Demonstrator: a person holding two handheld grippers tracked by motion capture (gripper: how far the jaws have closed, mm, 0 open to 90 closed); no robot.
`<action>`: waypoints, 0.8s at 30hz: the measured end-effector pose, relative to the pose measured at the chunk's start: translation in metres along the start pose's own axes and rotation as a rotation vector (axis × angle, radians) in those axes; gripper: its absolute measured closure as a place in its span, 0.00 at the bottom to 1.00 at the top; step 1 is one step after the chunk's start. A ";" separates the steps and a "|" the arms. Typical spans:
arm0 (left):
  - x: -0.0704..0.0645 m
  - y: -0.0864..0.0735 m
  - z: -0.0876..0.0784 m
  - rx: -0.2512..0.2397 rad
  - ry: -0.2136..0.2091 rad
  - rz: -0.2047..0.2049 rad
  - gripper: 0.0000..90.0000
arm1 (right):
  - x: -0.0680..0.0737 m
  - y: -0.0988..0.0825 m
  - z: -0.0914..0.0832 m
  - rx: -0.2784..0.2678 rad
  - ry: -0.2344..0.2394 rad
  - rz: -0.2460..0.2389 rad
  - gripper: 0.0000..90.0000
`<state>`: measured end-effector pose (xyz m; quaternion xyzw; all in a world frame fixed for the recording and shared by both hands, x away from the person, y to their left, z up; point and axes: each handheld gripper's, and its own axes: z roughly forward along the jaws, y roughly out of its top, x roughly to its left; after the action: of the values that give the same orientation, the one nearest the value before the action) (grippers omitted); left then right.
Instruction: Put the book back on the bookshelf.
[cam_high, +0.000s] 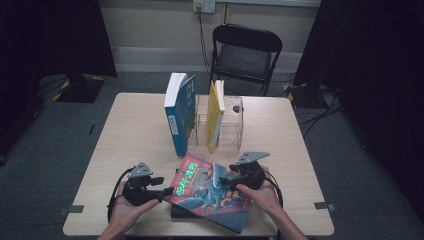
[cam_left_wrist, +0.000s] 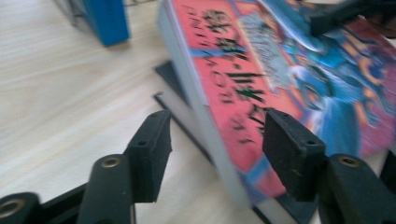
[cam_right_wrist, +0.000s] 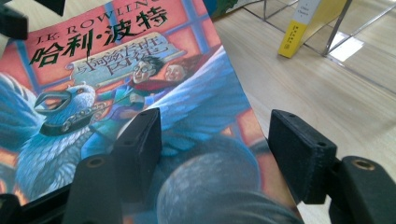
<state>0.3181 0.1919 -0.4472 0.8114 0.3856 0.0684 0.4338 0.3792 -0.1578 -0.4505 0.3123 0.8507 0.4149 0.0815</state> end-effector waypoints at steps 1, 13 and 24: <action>-0.002 0.000 -0.001 0.008 0.001 0.009 0.46 | -0.001 -0.001 0.000 -0.001 0.005 0.004 0.39; -0.011 -0.015 0.003 0.088 -0.069 0.122 0.40 | -0.004 -0.002 -0.002 0.002 0.019 0.013 0.40; -0.004 -0.015 0.006 0.058 -0.059 0.098 0.44 | -0.002 -0.004 -0.006 0.013 0.005 -0.002 0.43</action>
<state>0.3094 0.1900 -0.4616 0.8432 0.3345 0.0545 0.4172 0.3764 -0.1648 -0.4493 0.3109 0.8539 0.4101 0.0778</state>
